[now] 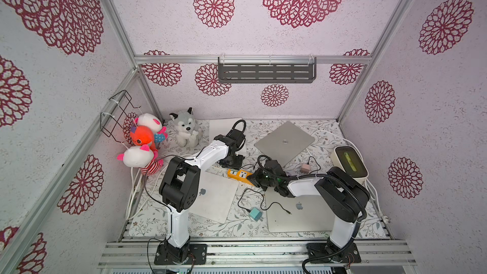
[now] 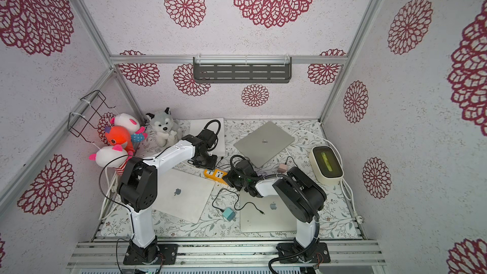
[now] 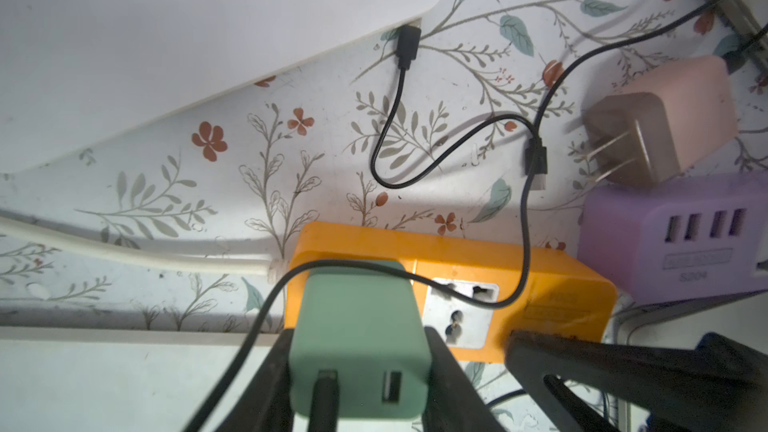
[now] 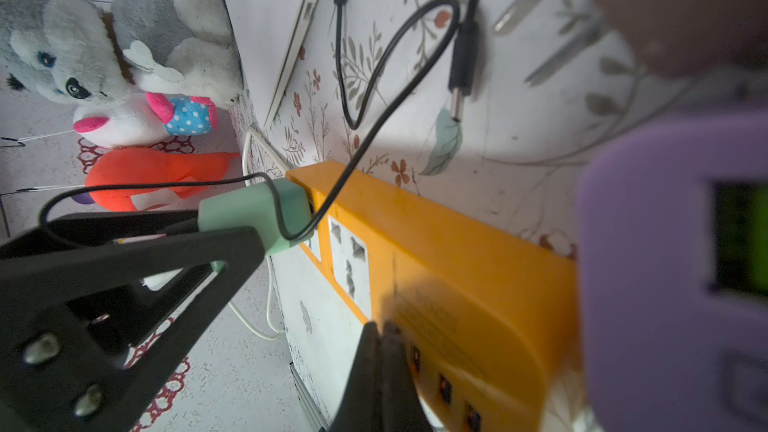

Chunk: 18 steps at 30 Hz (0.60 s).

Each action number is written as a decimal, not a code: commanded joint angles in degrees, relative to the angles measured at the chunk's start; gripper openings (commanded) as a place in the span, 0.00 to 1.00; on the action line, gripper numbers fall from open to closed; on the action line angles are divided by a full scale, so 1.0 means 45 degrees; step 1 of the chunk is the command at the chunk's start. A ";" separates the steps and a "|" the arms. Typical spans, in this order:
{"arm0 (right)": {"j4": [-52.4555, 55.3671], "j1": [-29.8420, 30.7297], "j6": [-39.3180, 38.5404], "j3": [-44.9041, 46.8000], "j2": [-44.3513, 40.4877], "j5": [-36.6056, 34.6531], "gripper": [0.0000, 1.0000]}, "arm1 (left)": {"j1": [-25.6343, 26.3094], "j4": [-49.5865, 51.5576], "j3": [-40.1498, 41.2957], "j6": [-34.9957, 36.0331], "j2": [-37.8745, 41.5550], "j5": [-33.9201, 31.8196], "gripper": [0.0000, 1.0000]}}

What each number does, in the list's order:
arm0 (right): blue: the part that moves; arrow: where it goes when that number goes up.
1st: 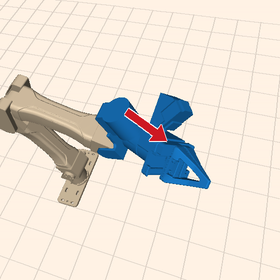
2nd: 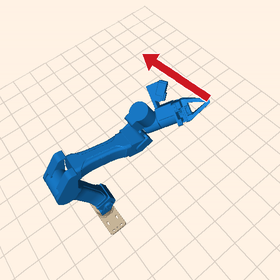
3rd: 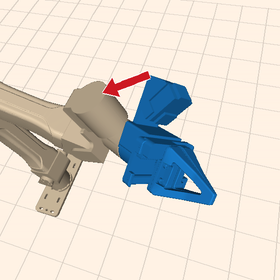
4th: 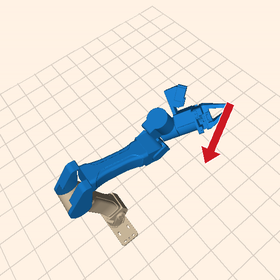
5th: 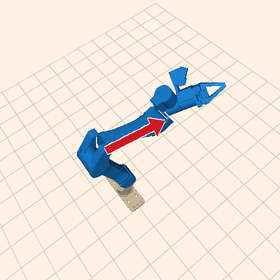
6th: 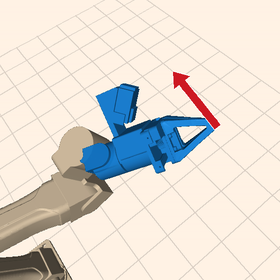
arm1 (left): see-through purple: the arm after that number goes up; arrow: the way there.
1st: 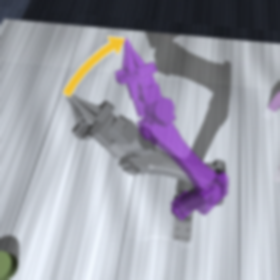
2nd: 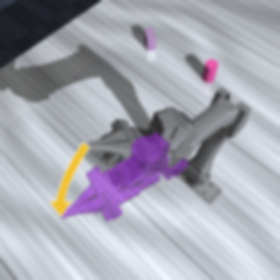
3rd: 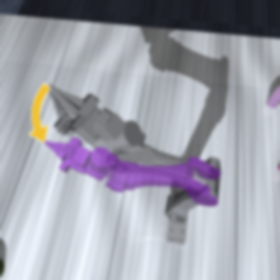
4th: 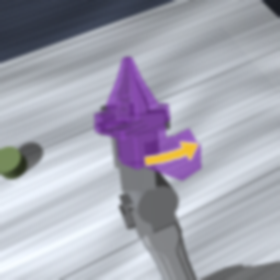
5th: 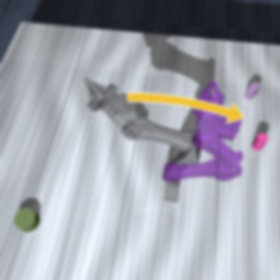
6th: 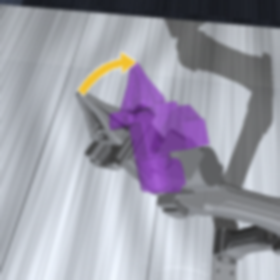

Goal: Unplug the laptop charger
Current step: Remove the plug from the socket.

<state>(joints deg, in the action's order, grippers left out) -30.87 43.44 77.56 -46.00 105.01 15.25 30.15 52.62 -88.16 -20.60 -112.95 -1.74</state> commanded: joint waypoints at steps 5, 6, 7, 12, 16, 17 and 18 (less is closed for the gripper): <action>0.1924 0.0033 0.0286 0.0384 0.0936 -0.0164 0.00 | 0.0469 0.0710 -0.0778 0.0092 0.0316 -0.0841 0.20; 0.1928 0.0034 0.0305 0.0379 0.0945 -0.0151 0.00 | 0.0328 0.0282 -0.0515 -0.0078 0.0469 -0.0078 0.20; 0.1951 0.0025 0.0310 0.0379 0.0978 -0.0144 0.00 | 0.0193 -0.0109 -0.0284 -0.0272 0.0621 0.0514 0.20; 0.1954 0.0014 0.0304 0.0359 0.0953 -0.0126 0.00 | -0.0040 -0.0514 -0.0048 -0.0573 0.0775 0.1345 0.20; 0.1941 0.0014 0.0299 0.0338 0.0914 -0.0107 0.00 | -0.0039 0.0037 -0.0216 -0.0344 0.0601 0.0725 0.19; 0.1939 0.0013 0.0285 0.0357 0.0900 -0.0121 0.00 | -0.0013 0.0008 -0.0152 -0.0343 0.0688 0.0526 0.19; 0.1922 0.0006 0.0298 0.0341 0.0883 -0.0126 0.00 | -0.0015 -0.0019 -0.0088 -0.0359 0.0788 0.0375 0.19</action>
<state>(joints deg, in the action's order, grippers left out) -32.29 43.38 78.17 -46.00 105.75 15.70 30.26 52.36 -88.23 -22.13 -111.04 1.74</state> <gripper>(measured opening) 0.055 0.442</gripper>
